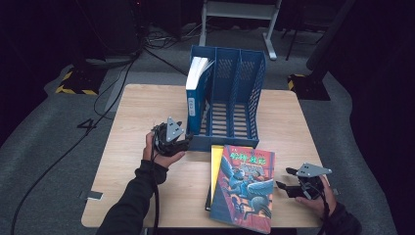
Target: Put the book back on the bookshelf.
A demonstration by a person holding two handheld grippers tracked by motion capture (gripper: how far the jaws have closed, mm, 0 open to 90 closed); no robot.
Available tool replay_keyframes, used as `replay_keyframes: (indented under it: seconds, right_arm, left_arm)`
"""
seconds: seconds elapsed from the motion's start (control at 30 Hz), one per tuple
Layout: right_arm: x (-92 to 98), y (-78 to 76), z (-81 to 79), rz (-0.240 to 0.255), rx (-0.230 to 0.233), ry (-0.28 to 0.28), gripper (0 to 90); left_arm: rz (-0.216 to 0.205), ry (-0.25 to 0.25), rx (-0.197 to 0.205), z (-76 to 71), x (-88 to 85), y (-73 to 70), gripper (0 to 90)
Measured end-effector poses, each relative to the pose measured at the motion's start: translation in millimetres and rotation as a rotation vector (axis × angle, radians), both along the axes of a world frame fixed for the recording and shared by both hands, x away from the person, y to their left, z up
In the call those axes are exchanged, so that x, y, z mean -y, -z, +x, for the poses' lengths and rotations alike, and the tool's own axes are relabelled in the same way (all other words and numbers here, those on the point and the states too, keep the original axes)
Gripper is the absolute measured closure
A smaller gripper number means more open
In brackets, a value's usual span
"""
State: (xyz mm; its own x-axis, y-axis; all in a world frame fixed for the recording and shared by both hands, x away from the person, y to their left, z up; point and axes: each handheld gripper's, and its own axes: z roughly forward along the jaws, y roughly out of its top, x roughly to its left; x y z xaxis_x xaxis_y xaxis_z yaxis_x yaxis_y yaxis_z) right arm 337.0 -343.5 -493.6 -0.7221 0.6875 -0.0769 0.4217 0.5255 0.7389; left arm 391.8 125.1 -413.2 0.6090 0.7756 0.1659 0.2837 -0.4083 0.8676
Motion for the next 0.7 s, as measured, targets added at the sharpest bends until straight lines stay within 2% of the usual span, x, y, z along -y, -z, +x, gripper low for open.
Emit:
replay_keyframes:
  seconds: [0.17, 0.4, 0.47, 0.63, 0.7]
  right_arm:
    - [-1.8, -2.1, -1.6, -0.007, 0.002, -0.002, 30.5]
    - [-4.7, -6.9, -8.7, -0.002, 0.003, -0.01, 30.4]
    - [-6.0, -9.1, -11.8, -0.003, 0.008, -0.016, 30.4]
    - [-8.0, -14.8, -19.7, 0.008, 0.007, -0.021, 30.2]
    - [-9.2, -16.7, -23.0, 0.009, 0.007, -0.025, 30.0]
  left_arm:
    - [0.007, 0.027, -0.001, -14.4, -3.3, 1.1, 41.8]
    - [0.037, 0.071, -0.028, -33.6, -6.6, 12.4, 41.7]
    - [0.053, 0.09, -0.043, -38.6, -7.4, 16.5, 41.2]
    - [0.132, 0.145, -0.072, -50.9, -4.5, 27.3, 40.3]
    - [0.149, 0.172, -0.095, -55.8, -3.3, 33.0, 39.7]
